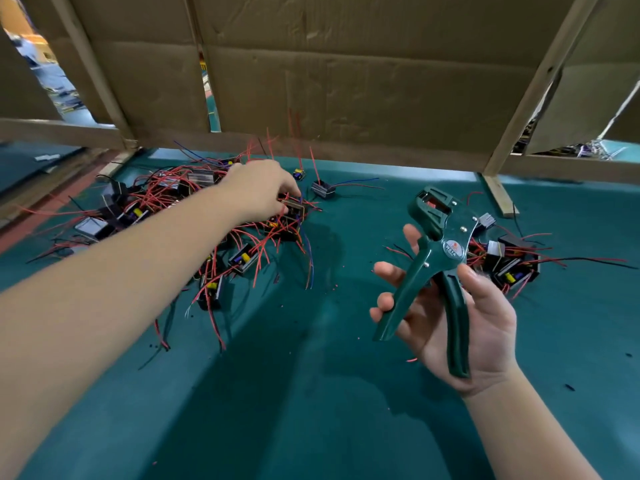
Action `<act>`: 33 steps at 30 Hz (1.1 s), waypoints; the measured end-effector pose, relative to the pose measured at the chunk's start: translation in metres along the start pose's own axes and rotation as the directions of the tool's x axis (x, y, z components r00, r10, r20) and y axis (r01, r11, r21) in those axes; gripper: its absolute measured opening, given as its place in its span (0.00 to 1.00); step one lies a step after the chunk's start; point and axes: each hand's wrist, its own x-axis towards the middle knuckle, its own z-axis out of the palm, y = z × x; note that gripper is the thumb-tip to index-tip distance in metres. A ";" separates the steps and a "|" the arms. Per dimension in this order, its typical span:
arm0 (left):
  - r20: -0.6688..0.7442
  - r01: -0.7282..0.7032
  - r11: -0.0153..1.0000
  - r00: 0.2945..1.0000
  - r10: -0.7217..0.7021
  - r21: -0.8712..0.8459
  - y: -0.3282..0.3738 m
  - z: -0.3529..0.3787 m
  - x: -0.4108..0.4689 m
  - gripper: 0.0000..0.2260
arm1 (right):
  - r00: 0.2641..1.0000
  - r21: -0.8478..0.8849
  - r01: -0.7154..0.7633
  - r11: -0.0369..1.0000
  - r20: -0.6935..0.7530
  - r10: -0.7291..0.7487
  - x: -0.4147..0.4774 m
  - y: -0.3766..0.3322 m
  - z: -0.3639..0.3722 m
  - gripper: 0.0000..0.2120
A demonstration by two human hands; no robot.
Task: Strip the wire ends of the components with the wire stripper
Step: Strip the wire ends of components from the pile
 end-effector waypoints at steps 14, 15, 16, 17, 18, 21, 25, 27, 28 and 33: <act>-0.378 -0.046 0.801 0.897 -0.231 -0.597 0.015 -0.016 -0.006 0.13 | 0.999 0.009 0.021 1.000 -0.030 -0.020 -0.001 -0.001 -0.003 0.39; -0.348 -0.097 0.696 0.909 -0.228 -0.711 0.019 -0.023 -0.010 0.13 | 0.999 0.007 0.020 1.000 -0.030 -0.019 -0.002 0.000 -0.003 0.38; -0.316 -0.127 0.612 0.925 -0.211 -0.781 0.024 -0.029 -0.016 0.13 | 0.999 0.008 0.017 1.000 -0.031 -0.017 -0.002 0.000 -0.003 0.38; -0.282 -0.136 0.553 0.941 -0.189 -0.822 0.028 -0.032 -0.021 0.11 | 0.999 0.013 0.013 1.000 -0.033 -0.013 -0.002 0.000 -0.003 0.38; -0.249 -0.134 0.505 0.954 -0.168 -0.853 0.032 -0.032 -0.026 0.10 | 0.999 0.018 0.011 1.000 -0.035 -0.010 -0.001 0.000 -0.003 0.38; -0.119 -0.071 0.315 0.984 -0.136 -0.946 0.043 -0.020 -0.037 0.06 | 0.999 0.020 0.014 1.000 -0.046 -0.013 -0.001 -0.001 -0.003 0.39; -0.009 0.006 0.094 0.988 -0.157 -0.996 0.058 0.002 -0.056 0.10 | 0.998 0.025 0.016 1.000 -0.069 -0.014 -0.001 0.000 -0.002 0.40; 0.006 0.011 0.026 0.978 -0.207 -1.000 0.064 0.008 -0.063 0.06 | 0.998 0.025 0.008 1.000 -0.070 -0.006 0.000 0.001 -0.002 0.40; 0.011 0.012 0.003 0.972 -0.237 -1.000 0.066 0.010 -0.065 0.07 | 0.998 0.024 0.002 1.000 -0.069 -0.001 0.000 0.001 -0.002 0.40; 0.113 0.015 -0.289 0.939 -0.325 -0.957 0.074 0.024 -0.076 0.08 | 0.997 0.023 -0.017 1.000 -0.074 0.019 0.000 0.003 -0.002 0.40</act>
